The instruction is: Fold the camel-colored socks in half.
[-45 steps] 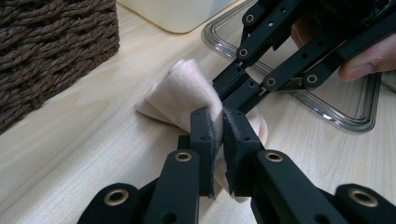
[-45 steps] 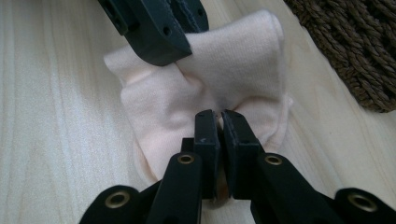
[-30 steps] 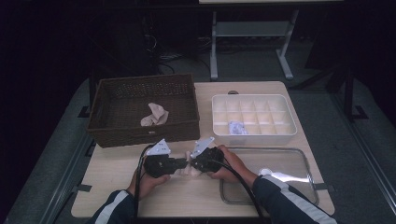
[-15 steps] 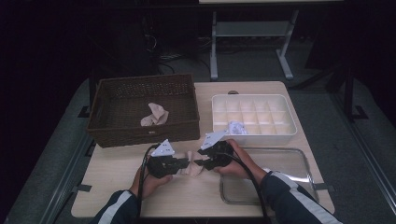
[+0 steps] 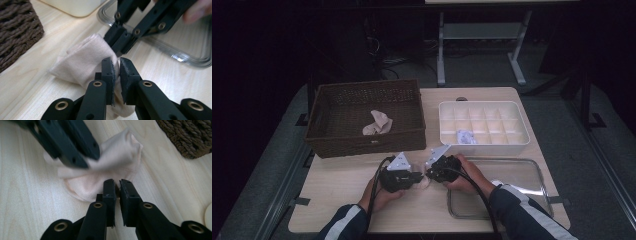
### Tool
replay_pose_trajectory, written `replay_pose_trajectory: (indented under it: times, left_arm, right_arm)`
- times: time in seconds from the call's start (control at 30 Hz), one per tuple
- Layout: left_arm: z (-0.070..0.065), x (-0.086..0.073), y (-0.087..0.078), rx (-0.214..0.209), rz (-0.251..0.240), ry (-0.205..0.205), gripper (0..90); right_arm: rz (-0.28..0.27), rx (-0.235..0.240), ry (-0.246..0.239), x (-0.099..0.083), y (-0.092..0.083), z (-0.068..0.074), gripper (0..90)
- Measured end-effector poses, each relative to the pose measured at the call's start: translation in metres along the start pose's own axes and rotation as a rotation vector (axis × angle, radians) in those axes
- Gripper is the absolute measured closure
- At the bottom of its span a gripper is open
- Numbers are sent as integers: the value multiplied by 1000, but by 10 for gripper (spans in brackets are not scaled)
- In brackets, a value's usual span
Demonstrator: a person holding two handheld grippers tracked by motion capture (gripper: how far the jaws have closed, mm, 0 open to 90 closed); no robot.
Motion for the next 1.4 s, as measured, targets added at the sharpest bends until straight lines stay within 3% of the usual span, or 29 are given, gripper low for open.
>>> replay_pose_trajectory:
  times: [0.1, 0.17, 0.23, 0.33, 0.4, 0.5, 0.53, 0.63, 0.7, 0.77, 0.83, 0.9, 1.07, 1.1, 1.2, 1.4]
  left_arm:
    - [1, -1, 0, -1, -13, -12, 816]
    - [2, -2, 0, -1, -13, -15, 815]
    - [1, -2, 2, 0, -22, -21, 815]
    - [1, -2, 2, -3, -27, -24, 810]
    - [1, -3, 2, -5, -30, -27, 804]
    - [-1, -4, 1, -28, -41, -28, 741]
    - [-4, -4, -2, -53, -60, -36, 706]
    - [-8, -5, -9, -67, -81, -40, 612]
    - [-10, -5, -20, -54, -109, -55, 580]
    - [-5, -6, -31, -5, -137, -104, 524]
    - [-1, -8, -33, 6, -163, -152, 516]
    - [1, -10, -26, 19, -135, -166, 481]
    - [-5, -23, 0, 33, 31, -107, 447]
    - [-6, -22, 1, 36, 14, -100, 448]
    - [-7, -22, 2, 42, 38, -81, 447]
    - [-8, -22, 2, 44, 67, -25, 502]
  right_arm:
    - [-27, -11, 15, 3, -9, -7, 739]
    - [-67, -26, 66, 7, -18, -14, 688]
    - [-128, -10, 114, 12, -22, -17, 682]
    - [-195, 4, 127, 21, -24, -14, 674]
    - [-211, -5, 122, 25, -21, -11, 672]
    - [-161, -7, 124, 26, -10, -9, 690]
    - [-140, -16, 119, 23, -5, -9, 698]
    - [-96, -10, 120, 17, 2, -11, 707]
    - [-82, 7, 130, 13, 2, -12, 709]
    - [-75, 3, 128, 12, 2, -12, 709]
    - [-70, 5, 135, 12, 2, -11, 708]
    - [-69, -6, 112, 12, 3, -10, 709]
    - [-58, -19, 97, 11, 2, -8, 692]
    - [-57, -18, 103, 11, 1, -8, 687]
    - [-57, -10, 102, 10, 0, -9, 645]
    - [-84, 66, 105, 11, -10, -7, 525]
Point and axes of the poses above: each handheld gripper's, and its own axes: y roughly forward along the jaws, x roughly out of its top, z roughly to its left, the point moved 5 cm from there along y, roughly forward along the jaws, and after that the axes turned 13 degrees about -x, right-handed, at the moved point
